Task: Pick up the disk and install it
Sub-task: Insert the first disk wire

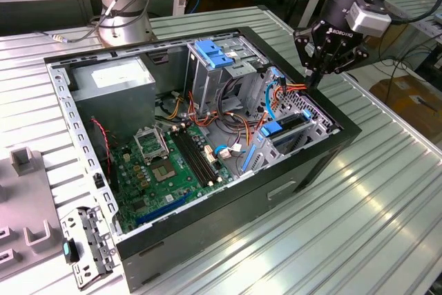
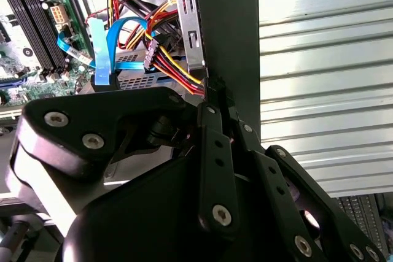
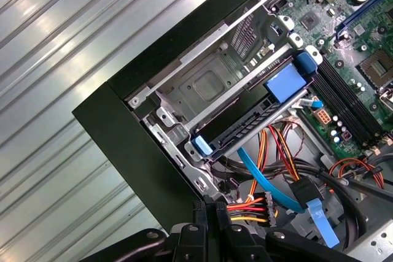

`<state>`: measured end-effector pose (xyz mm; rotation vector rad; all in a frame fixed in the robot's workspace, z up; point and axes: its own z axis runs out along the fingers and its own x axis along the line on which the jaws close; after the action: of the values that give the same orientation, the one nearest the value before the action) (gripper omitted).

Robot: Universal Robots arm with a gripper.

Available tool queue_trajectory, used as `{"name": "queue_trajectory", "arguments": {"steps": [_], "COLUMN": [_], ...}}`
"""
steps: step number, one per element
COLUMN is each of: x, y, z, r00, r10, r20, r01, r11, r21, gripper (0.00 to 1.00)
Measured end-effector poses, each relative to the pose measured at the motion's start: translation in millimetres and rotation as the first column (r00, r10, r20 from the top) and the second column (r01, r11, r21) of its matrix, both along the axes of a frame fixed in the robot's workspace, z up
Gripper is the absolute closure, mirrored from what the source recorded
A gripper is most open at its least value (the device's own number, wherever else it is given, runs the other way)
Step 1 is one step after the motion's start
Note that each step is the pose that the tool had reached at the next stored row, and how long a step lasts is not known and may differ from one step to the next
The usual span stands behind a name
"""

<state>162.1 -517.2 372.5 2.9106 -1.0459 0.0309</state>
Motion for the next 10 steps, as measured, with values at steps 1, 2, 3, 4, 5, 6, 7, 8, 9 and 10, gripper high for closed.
{"name": "queue_trajectory", "arguments": {"steps": [1, 2, 3, 4, 5, 6, 7, 8, 9, 10], "x": [0.0, 0.0, 0.0, 0.0, 0.0, 0.0, 0.0, 0.0, 0.0, 0.0], "y": [0.0, 0.0, 0.0, 0.0, 0.0, 0.0, 0.0, 0.0, 0.0, 0.0], "z": [0.0, 0.0, 0.0, 0.0, 0.0, 0.0, 0.0, 0.0, 0.0, 0.0], "r00": [1.0000, 1.0000, 1.0000, 1.0000, 1.0000, 1.0000, 1.0000, 1.0000, 1.0000, 1.0000], "r10": [0.000, 0.000, -0.001, -0.001, -0.001, -0.002, -0.002, -0.002, -0.002, -0.003], "r20": [0.0000, 0.0000, 0.0000, 0.0000, 0.0000, 0.0000, 0.0000, 0.0000, 0.0000, 0.0000], "r01": [0.000, 0.000, 0.001, 0.001, 0.001, 0.002, 0.002, 0.002, 0.002, 0.003], "r11": [1.0000, 1.0000, 1.0000, 1.0000, 1.0000, 1.0000, 1.0000, 1.0000, 1.0000, 1.0000], "r21": [0.0000, 0.0000, 0.0000, 0.0000, 0.0000, 0.0000, 0.0000, 0.0000, 0.0000, 0.0001], "gripper": [0.83, 0.83, 0.83, 0.83, 0.83, 0.83, 0.83, 0.83, 0.83, 0.83]}}
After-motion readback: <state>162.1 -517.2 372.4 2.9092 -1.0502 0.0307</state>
